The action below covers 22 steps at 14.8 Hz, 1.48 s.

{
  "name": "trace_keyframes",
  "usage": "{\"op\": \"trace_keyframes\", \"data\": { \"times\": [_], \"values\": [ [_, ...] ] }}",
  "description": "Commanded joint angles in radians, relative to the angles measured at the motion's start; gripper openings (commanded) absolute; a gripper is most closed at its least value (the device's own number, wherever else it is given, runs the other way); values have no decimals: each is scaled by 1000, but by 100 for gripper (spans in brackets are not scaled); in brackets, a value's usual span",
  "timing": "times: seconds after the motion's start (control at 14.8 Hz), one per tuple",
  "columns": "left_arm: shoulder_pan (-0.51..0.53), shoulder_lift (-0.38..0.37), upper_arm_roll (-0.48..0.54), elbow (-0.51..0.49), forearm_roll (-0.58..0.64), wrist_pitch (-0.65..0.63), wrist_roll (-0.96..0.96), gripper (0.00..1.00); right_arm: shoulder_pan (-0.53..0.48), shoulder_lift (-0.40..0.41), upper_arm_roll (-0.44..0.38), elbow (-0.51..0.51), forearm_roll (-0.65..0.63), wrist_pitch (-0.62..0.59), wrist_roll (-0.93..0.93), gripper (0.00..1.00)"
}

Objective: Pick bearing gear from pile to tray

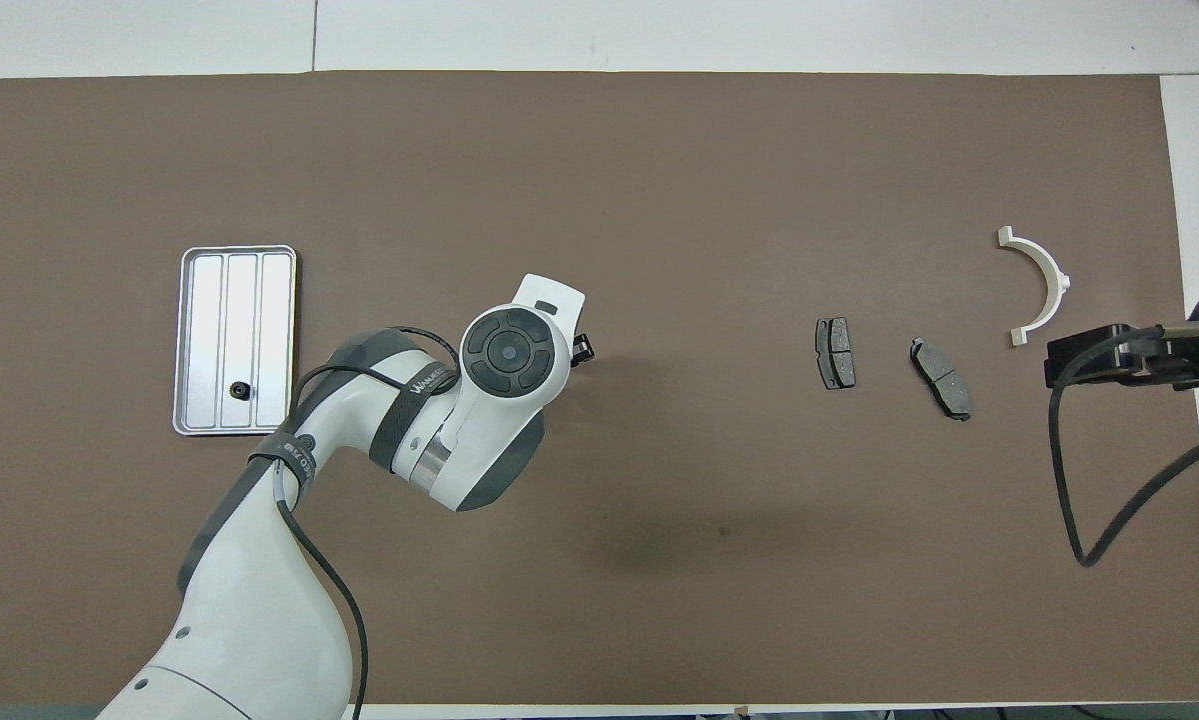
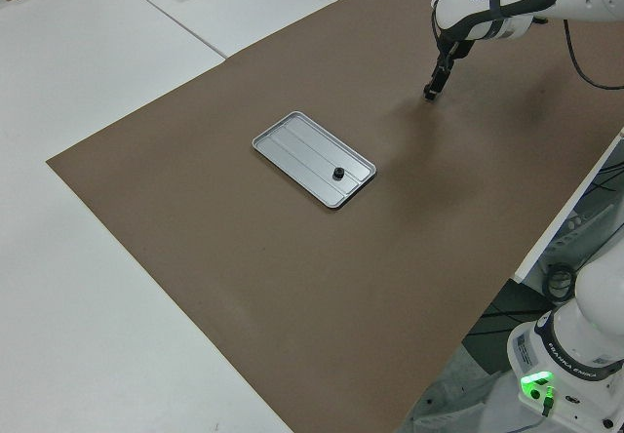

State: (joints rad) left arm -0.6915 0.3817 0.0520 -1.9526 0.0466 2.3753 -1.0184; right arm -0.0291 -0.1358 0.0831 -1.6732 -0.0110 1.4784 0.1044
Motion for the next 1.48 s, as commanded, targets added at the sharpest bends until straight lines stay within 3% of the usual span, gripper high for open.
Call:
{"op": "trace_keyframes", "data": {
  "times": [0.0,0.13,0.4,0.67,0.88,1.08,1.42],
  "values": [
    [-6,-14,14,-48,6,44,-9,79,-6,-8,4,-3,9,13,-18,100],
    [-5,-14,14,-46,6,44,-11,64,-9,-8,4,-2,11,13,-18,100],
    [1,-14,14,-42,6,36,-9,3,-17,-10,1,0,9,14,-15,100],
    [13,-14,20,-16,4,-5,-8,0,-18,-11,-6,0,11,14,-15,100],
    [101,-7,20,131,16,-190,53,0,-17,-11,-6,0,13,14,-14,100],
    [233,-55,22,184,25,-271,197,0,-17,-11,-6,0,17,14,-8,100],
    [476,-141,22,179,81,-318,475,0,-17,-11,-6,0,20,16,-6,100]
  ]
}}
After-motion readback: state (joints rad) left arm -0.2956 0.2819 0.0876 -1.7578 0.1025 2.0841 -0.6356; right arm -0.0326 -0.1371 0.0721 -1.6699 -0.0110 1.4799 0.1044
